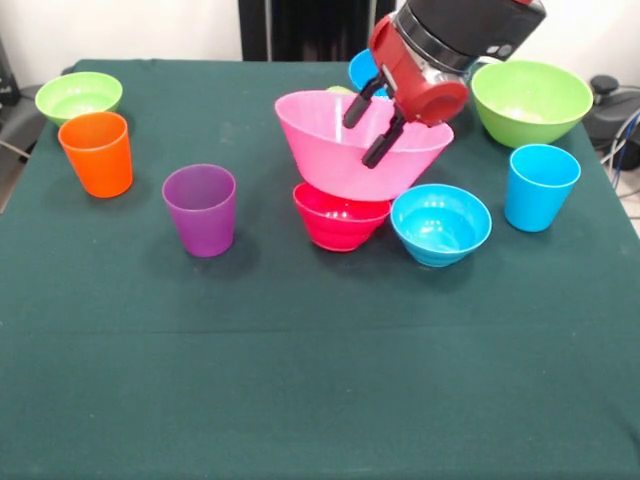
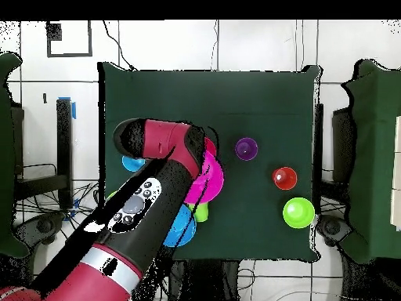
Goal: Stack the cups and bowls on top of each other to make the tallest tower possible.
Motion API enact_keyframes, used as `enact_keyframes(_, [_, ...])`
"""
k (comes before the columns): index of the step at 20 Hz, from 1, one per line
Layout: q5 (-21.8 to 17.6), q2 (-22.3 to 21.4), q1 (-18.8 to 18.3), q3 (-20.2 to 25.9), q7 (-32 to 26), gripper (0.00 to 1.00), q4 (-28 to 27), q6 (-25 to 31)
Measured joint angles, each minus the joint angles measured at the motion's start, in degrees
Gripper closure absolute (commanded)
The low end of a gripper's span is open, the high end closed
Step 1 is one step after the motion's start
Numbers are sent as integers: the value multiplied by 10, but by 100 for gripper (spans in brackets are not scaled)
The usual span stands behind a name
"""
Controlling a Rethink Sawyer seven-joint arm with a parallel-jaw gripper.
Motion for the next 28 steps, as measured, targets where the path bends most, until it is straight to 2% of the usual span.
enact_keyframes(11, [11, 10, 0, -22, 0, 0, 0, 0])
enact_keyframes(28, [15, 9, 0, -25, 0, 0, 0, -2])
